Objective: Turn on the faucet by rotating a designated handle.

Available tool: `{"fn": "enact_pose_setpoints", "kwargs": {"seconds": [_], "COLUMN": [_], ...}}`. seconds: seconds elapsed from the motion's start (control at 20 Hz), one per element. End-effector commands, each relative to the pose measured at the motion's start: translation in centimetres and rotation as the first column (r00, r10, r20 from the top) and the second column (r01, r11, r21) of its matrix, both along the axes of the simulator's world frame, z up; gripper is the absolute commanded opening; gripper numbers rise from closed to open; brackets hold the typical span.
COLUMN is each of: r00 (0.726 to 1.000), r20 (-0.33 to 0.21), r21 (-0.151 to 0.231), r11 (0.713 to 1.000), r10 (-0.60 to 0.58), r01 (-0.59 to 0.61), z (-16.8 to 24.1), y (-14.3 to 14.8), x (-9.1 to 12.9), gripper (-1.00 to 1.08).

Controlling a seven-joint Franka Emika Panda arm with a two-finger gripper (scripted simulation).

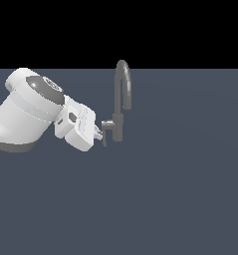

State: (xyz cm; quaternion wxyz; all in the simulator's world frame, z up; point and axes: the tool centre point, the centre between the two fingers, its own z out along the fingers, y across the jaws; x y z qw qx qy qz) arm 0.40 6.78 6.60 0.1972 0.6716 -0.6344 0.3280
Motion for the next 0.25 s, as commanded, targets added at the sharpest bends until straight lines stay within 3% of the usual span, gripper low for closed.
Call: {"fn": "enact_pose_setpoints", "kwargs": {"seconds": [0.0, 0.2], "r00": [0.999, 0.999], "r20": [-0.032, -0.039], "r21": [-0.021, -0.023], "r11": [1.000, 1.000], "r10": [-0.002, -0.007], "r01": [0.002, 0.006], "z": [-3.07, -4.03], "y": [-1.30, -1.43], "x": [0.09, 0.62], "gripper": [-1.00, -1.00]}}
